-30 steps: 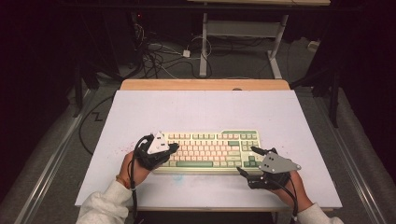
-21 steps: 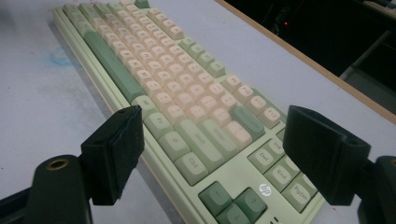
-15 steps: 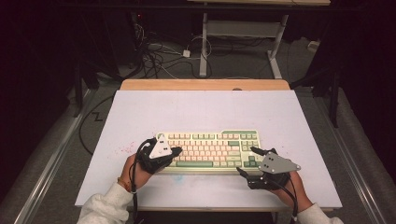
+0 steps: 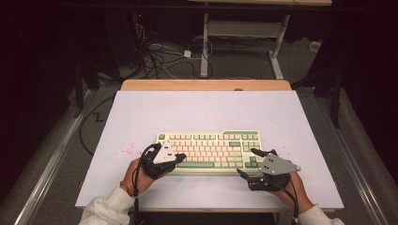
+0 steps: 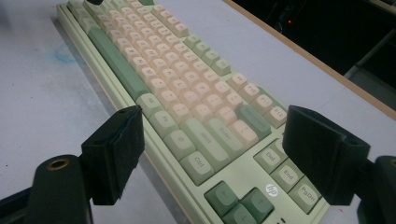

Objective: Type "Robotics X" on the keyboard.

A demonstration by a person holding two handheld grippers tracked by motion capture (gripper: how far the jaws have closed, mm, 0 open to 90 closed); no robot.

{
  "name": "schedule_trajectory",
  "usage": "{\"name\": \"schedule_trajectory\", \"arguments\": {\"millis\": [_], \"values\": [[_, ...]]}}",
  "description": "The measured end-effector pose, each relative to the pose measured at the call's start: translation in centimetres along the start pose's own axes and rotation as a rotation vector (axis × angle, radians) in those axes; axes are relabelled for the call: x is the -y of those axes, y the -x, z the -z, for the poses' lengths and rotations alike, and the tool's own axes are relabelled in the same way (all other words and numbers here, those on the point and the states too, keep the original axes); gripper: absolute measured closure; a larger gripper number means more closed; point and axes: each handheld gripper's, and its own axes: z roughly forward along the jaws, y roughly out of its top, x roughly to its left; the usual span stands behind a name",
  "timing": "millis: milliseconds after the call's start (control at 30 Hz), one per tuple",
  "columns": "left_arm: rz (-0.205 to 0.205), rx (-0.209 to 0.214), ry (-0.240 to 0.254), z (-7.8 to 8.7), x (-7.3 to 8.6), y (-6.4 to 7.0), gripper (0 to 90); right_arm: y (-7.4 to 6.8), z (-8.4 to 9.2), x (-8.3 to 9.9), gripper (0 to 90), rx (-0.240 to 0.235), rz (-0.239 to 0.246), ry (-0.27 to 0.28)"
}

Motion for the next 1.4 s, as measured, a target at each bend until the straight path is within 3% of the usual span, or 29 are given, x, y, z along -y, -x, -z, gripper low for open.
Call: {"name": "schedule_trajectory", "arguments": {"millis": [400, 800, 900, 1000, 1067, 1400], "values": [[-0.007, 0.022, -0.055, -1.5, 0.7, 0.2, 87.2, -0.2, -0.1, 0.0, 21.7, -0.006, 0.006, -0.006], [-0.017, 0.025, -0.074, -2.1, 0.7, 0.1, 87.0, -0.2, -0.2, 0.1, 22.0, -0.01, 0.012, -0.009], [-0.029, 0.035, -0.106, -2.8, 0.9, 0.4, 87.3, -0.2, -0.2, 0.1, 22.0, -0.01, 0.011, -0.012], [-0.044, 0.027, -0.103, -2.6, 0.6, 0.5, 87.8, -0.2, -0.2, 0.1, 22.0, -0.011, 0.015, -0.013], [-0.03, 0.024, -0.075, -2.1, 0.5, 0.3, 87.8, -0.2, -0.2, 0.1, 22.4, -0.011, 0.013, -0.013], [-0.007, -0.017, -0.021, -0.8, 0.4, -0.4, 87.6, -0.1, -0.1, 0.0, 23.4, -0.009, 0.009, -0.013]]}}
